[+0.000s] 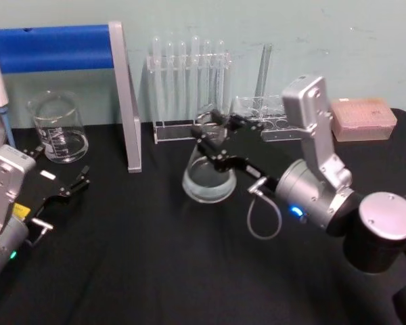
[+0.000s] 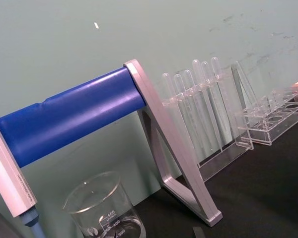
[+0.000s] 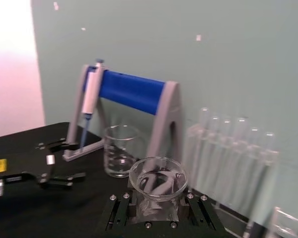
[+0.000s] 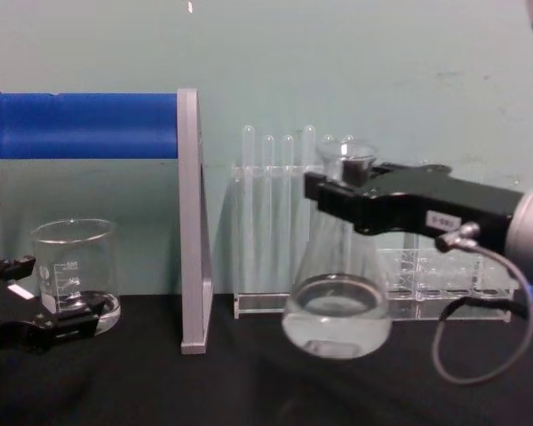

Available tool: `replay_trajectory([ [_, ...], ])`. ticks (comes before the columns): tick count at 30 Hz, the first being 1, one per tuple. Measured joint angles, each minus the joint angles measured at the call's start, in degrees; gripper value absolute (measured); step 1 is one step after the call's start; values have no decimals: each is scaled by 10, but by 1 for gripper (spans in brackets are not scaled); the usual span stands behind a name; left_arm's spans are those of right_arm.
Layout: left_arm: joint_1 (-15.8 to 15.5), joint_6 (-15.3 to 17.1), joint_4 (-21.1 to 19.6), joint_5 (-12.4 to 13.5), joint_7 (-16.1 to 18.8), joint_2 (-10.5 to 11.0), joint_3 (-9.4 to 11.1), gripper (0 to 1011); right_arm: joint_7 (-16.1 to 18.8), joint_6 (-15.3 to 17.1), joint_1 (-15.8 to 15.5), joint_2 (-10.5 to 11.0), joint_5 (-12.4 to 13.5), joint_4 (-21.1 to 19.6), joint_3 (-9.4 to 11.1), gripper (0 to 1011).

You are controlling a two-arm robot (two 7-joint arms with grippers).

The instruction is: Grasp the erlenmeyer flask with one hand, shake it three times, then place it back.

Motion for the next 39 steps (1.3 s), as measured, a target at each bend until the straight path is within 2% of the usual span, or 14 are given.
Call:
replay_trajectory([
  [6, 0, 0, 0, 0, 0, 0, 0, 1001, 13, 3, -2, -8, -4, -9, -30, 450],
  [7, 0, 0, 0, 0, 0, 0, 0, 1001, 13, 3, -2, -8, -4, -9, -30, 450],
  [13, 0, 0, 0, 0, 0, 0, 0, 1001, 32, 5, -6, -14, -4, -23, -64, 450],
  [19, 0, 0, 0, 0, 0, 0, 0, 1000, 47, 8, -7, -14, 1, -33, -86, 450],
  [24, 0, 0, 0, 0, 0, 0, 0, 1001, 51, 9, -7, -13, 4, -38, -98, 450],
  [32, 0, 0, 0, 0, 0, 0, 0, 1001, 42, 9, -4, -13, 5, -34, -100, 450],
  [38, 0, 0, 0, 0, 0, 0, 0, 1001, 24, 8, -1, -10, 4, -22, -79, 450],
  [39, 0, 0, 0, 0, 0, 0, 0, 1001, 18, 8, 0, -8, 4, -20, -71, 450],
])
